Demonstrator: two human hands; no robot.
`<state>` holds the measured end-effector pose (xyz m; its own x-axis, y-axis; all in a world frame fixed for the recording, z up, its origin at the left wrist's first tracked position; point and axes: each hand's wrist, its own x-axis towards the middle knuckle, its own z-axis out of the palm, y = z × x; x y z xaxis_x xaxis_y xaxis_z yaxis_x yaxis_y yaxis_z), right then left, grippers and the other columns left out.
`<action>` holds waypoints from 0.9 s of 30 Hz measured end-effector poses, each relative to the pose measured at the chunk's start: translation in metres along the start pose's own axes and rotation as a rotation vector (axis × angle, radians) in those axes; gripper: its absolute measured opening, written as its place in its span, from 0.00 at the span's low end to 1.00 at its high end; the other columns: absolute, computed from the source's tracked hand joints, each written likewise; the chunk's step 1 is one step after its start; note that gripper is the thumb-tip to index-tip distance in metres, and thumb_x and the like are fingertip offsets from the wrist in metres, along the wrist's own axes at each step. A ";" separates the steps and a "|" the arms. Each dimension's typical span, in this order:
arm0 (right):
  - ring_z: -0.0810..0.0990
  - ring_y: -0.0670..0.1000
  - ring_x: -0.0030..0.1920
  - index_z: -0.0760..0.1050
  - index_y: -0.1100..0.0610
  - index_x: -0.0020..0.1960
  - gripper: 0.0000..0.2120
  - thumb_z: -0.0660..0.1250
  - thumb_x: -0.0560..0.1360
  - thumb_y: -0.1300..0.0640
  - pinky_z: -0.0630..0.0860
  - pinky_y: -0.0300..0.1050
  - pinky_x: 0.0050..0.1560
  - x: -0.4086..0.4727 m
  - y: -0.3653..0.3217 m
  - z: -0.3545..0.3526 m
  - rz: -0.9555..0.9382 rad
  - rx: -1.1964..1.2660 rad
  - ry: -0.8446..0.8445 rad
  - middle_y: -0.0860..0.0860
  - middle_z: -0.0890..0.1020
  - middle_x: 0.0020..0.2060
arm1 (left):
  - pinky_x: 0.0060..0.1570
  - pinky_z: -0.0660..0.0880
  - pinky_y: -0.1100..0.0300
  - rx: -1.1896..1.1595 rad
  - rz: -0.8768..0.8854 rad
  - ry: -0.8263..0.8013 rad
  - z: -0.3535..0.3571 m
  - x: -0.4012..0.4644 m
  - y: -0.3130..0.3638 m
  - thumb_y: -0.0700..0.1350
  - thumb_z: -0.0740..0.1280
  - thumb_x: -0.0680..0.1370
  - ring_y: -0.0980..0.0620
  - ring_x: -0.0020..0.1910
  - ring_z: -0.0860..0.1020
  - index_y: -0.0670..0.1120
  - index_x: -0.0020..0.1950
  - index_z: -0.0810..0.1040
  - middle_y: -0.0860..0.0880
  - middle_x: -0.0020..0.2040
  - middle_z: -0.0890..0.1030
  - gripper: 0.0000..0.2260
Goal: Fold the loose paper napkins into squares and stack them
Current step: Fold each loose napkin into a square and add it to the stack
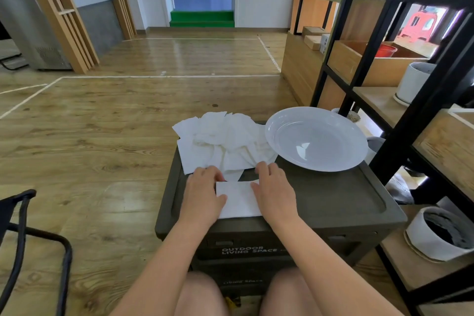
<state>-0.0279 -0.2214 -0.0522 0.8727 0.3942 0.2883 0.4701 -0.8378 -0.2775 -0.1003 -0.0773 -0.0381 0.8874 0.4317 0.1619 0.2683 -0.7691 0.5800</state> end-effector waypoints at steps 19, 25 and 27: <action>0.77 0.43 0.38 0.79 0.51 0.51 0.07 0.63 0.78 0.52 0.71 0.32 0.39 0.048 0.013 -0.010 0.010 0.341 -0.035 0.46 0.81 0.41 | 0.46 0.68 0.60 0.261 0.243 -0.034 0.016 0.117 0.047 0.51 0.69 0.72 0.49 0.56 0.69 0.47 0.60 0.71 0.49 0.55 0.72 0.19; 0.75 0.40 0.34 0.78 0.50 0.48 0.05 0.64 0.77 0.53 0.68 0.30 0.33 0.037 0.024 -0.006 0.040 0.380 -0.028 0.40 0.76 0.32 | 0.39 0.69 0.59 0.359 0.271 0.092 0.026 0.115 0.046 0.42 0.57 0.80 0.48 0.49 0.73 0.45 0.47 0.78 0.48 0.45 0.78 0.10; 0.75 0.40 0.33 0.78 0.50 0.47 0.04 0.64 0.77 0.53 0.68 0.30 0.32 0.034 0.027 -0.006 0.066 0.412 -0.032 0.40 0.75 0.30 | 0.40 0.70 0.59 0.315 0.270 0.115 0.024 0.112 0.044 0.44 0.56 0.81 0.49 0.47 0.74 0.45 0.47 0.80 0.48 0.45 0.80 0.13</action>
<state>0.0130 -0.2329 -0.0440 0.9035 0.3612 0.2307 0.4205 -0.6430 -0.6401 0.0200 -0.0737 -0.0136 0.8988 0.2308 0.3727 0.1492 -0.9605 0.2350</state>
